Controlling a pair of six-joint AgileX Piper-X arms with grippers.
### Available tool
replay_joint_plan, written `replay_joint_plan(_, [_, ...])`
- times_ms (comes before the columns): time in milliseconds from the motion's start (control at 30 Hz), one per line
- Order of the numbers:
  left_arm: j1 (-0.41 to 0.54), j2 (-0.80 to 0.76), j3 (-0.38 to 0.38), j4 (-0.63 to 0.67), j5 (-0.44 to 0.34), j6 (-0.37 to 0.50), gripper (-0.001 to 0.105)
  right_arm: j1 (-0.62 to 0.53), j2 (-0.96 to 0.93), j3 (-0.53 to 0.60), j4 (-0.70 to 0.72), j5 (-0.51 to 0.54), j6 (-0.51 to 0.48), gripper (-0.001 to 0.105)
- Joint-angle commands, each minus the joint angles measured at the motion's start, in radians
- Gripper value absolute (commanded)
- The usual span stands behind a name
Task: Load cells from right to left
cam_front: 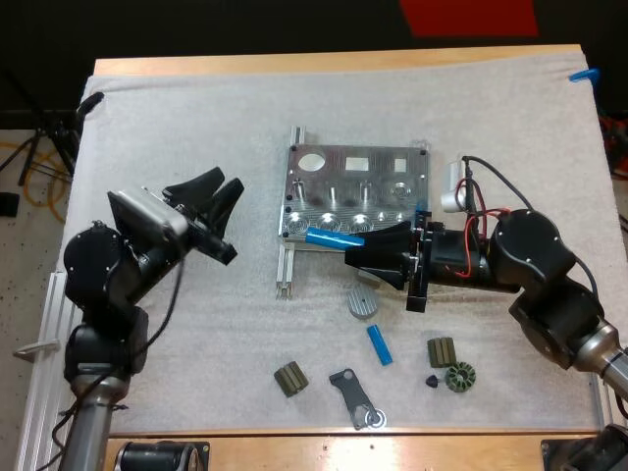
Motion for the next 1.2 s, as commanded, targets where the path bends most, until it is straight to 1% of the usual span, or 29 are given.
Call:
replay_joint_plan(0, [0.002,-0.018,-0.019,0.107,-0.018,0.084,0.035,-0.007,-0.009,-0.01,-0.006,-0.015,-0.023,0.019])
replay_joint_plan(33, [0.002,-0.022,-0.024,0.129,-0.02,0.097,0.035,-0.007,-0.009,-0.013,-0.006,-0.015,-0.024,0.019])
replay_joint_plan(100, [0.002,-0.038,-0.035,0.185,-0.023,0.154,0.035,-0.007,-0.009,-0.013,-0.006,-0.015,-0.029,0.019])
replay_joint_plan(233, [0.002,-0.063,-0.049,0.268,-0.044,0.224,0.035,-0.007,-0.009,-0.013,-0.002,-0.015,-0.029,0.019])
replay_joint_plan(300, [0.002,-0.08,-0.064,0.355,-0.058,0.276,0.035,-0.007,-0.009,-0.013,0.018,-0.015,-0.029,0.019])
replay_joint_plan(333, [0.002,-0.083,-0.069,0.372,-0.063,0.287,0.035,-0.007,-0.009,-0.013,0.025,-0.015,-0.029,0.019])
replay_joint_plan(400, [0.002,-0.096,-0.086,0.476,-0.081,0.341,0.035,-0.007,-0.009,-0.013,0.057,-0.015,-0.035,0.019])
replay_joint_plan(433, [0.002,-0.1,-0.091,0.501,-0.087,0.359,0.035,-0.007,-0.009,-0.013,0.068,-0.015,-0.041,0.019])
replay_joint_plan(500, [0.002,-0.114,-0.11,0.586,-0.111,0.407,0.035,-0.007,-0.009,-0.015,0.095,-0.015,-0.073,0.019])
replay_joint_plan(533, [0.002,-0.118,-0.115,0.607,-0.116,0.42,0.035,-0.007,-0.009,-0.017,0.101,-0.015,-0.077,0.019])
replay_joint_plan(600, [0.002,-0.135,-0.135,0.691,-0.137,0.471,0.035,-0.007,-0.009,-0.028,0.146,0.003,-0.095,0.019])
replay_joint_plan(633, [0.002,-0.139,-0.14,0.704,-0.143,0.477,0.035,-0.007,-0.009,-0.033,0.16,0.008,-0.105,0.019])
replay_joint_plan(700, [0.002,-0.155,-0.156,0.773,-0.148,0.515,0.035,-0.007,-0.009,-0.053,0.22,0.015,-0.158,0.019])
replay_joint_plan(767, [0.002,-0.163,-0.166,0.813,-0.157,0.528,0.035,-0.007,-0.009,-0.075,0.277,0.036,-0.188,0.019])
replay_joint_plan(800, [0.002,-0.166,-0.172,0.843,-0.17,0.535,0.035,-0.007,-0.009,-0.088,0.313,0.044,-0.219,0.019])
replay_joint_plan(900, [0.002,-0.172,-0.178,0.911,-0.193,0.536,0.035,-0.007,-0.009,-0.118,0.387,0.061,-0.263,0.019])
replay_joint_plan(1033, [0.002,-0.179,-0.178,0.972,-0.193,0.536,0.035,-0.007,-0.009,-0.141,0.443,0.086,-0.277,0.019])
replay_joint_plan(1133, [-0.006,-0.202,-0.181,0.997,-0.193,0.536,0.035,-0.007,-0.009,-0.155,0.497,0.121,-0.298,0.019])
replay_joint_plan(1167, [-0.017,-0.214,-0.188,1.015,-0.203,0.536,0.035,-0.007,-0.009,-0.164,0.528,0.134,-0.316,0.019])
